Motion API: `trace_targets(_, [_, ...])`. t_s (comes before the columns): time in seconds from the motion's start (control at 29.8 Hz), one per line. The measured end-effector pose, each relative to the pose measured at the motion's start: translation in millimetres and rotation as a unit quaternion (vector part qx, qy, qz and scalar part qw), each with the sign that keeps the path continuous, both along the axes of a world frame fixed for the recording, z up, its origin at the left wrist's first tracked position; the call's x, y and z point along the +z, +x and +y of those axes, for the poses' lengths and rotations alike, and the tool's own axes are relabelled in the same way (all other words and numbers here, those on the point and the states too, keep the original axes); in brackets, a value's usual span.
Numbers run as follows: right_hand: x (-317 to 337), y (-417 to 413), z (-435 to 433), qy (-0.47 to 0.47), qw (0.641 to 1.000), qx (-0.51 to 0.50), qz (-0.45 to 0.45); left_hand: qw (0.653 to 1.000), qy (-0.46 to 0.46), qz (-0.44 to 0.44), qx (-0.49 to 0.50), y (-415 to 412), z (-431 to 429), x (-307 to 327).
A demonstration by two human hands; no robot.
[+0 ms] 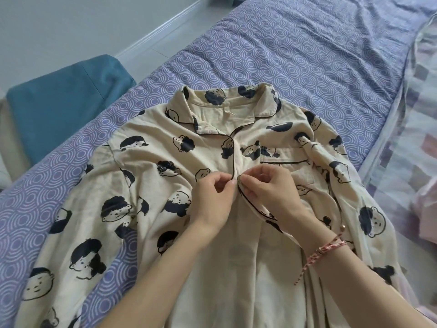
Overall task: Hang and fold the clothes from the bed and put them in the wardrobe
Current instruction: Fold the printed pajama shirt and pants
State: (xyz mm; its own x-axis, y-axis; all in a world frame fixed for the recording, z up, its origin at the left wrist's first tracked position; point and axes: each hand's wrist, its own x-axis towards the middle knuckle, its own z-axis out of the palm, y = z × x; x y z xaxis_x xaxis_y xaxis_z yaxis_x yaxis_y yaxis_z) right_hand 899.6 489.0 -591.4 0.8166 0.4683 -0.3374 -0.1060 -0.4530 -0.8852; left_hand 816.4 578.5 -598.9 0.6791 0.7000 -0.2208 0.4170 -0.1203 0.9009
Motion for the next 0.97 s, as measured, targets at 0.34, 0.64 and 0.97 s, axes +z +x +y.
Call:
trace_targets(0.34, [2.8,0.1,-0.1,0.114,0.988,-0.015,0.105,0.947,-0.312,-0.067,0.049,8.0,10.3,-6.5])
trace_targets(0.64, [-17.0,-6.8,3.2,0.002,0.999,0.021,0.037,0.99,0.103,0.046,-0.081,9.8,6.7,-5.8])
trace_targets(0.97, [-15.7,-6.3,17.9,-0.036,0.987,-0.072,0.142,0.998,-0.041,0.031,-0.019,6.3,8.6,-10.7])
